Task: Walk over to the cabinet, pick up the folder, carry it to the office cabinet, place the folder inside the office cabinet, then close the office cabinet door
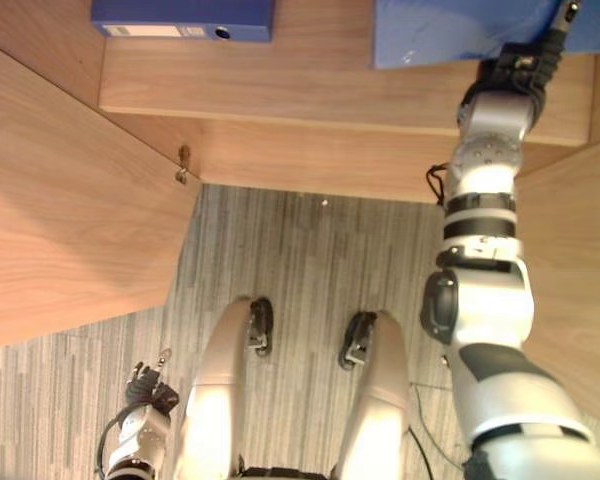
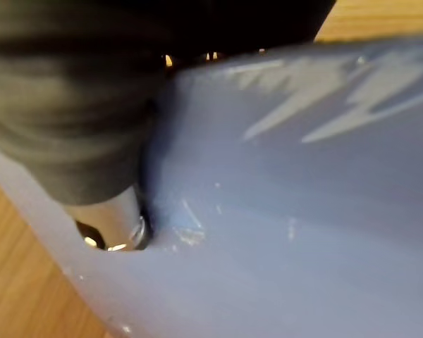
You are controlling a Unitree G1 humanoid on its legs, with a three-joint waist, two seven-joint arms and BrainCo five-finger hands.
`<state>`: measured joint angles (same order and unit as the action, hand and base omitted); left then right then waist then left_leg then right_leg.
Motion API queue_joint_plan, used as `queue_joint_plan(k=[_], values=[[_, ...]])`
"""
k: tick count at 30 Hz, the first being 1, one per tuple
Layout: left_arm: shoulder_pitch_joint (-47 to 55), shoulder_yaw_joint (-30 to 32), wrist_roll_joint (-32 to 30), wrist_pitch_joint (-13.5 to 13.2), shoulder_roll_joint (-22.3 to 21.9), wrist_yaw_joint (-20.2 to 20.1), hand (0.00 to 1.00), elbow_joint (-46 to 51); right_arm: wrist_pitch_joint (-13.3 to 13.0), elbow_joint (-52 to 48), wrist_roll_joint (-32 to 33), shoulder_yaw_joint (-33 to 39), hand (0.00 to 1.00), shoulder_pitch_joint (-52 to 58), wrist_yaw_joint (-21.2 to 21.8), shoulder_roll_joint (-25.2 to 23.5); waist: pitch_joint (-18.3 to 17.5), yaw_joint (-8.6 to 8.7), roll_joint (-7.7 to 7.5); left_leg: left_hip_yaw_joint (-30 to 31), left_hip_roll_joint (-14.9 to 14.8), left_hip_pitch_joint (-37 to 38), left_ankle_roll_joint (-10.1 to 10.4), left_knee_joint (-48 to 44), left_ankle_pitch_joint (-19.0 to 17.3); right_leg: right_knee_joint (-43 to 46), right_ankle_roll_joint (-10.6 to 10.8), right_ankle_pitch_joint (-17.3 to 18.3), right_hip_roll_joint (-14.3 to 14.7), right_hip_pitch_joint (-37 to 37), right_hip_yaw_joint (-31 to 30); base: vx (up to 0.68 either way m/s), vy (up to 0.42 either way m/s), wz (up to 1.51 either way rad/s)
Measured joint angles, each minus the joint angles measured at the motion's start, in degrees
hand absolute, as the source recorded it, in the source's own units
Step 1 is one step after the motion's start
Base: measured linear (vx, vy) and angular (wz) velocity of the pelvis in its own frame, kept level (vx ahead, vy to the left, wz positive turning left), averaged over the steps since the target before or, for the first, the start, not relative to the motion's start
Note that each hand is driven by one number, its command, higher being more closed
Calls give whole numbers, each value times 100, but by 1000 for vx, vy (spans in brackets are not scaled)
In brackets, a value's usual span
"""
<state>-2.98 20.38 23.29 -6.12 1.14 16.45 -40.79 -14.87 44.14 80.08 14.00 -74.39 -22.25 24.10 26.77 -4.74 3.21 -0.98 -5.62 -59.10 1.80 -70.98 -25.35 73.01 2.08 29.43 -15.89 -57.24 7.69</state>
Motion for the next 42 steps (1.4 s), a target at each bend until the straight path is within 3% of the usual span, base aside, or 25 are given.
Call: queue_joint_plan(k=[11,12,14,23,27,31,37,42], values=[[-5,171,-259,-6,-124,410,0,190,-8,294,-25,-285,100,-686,-491,17,6,-76,45,-6,-96,-327,27,20,37,21,-17,-10,0,-320,118,5,-6,1],[-7,251,-285,-7,-152,464,0,216,-56,291,-27,-292,0,-810,-497,24,6,-89,45,-5,-114,-380,27,-27,37,63,-18,-9,-2,-360,126,-33,-2,0],[-7,298,-330,-4,-161,482,0,209,-83,270,-25,-288,0,-858,-497,24,6,-96,45,-4,-117,-388,27,-47,37,92,-17,-9,-9,-365,131,0,0,0],[-8,461,-491,1,-168,639,0,208,-780,-572,-29,-152,0,-900,-487,13,4,-123,50,-15,-116,-385,45,-52,67,136,-32,0,-25,-378,131,-55,-6,1],[-30,604,-530,2,-143,644,0,207,-785,-590,-33,-165,0,-899,-384,12,-2,-125,59,-7,-95,-380,75,-6,127,136,-34,-1,-39,-379,142,-48,-21,4],[-30,659,-527,1,-92,633,0,206,-316,-549,-299,-383,0,-899,25,76,-4,-127,61,12,-86,-375,114,88,199,92,-70,-20,-41,-378,178,-26,-29,4],[-30,660,-524,1,-89,395,0,203,714,8,-1200,-1431,0,-900,595,398,-35,-176,99,69,-87,-361,167,322,352,-90,-193,-93,-35,-332,317,-20,-23,5],[-30,660,-528,1,-88,272,0,200,1272,604,-1956,-1963,0,-876,846,453,-51,-222,125,73,-92,-260,180,502,447,-240,-266,-151,-18,-242,373,-5,-4,1]])
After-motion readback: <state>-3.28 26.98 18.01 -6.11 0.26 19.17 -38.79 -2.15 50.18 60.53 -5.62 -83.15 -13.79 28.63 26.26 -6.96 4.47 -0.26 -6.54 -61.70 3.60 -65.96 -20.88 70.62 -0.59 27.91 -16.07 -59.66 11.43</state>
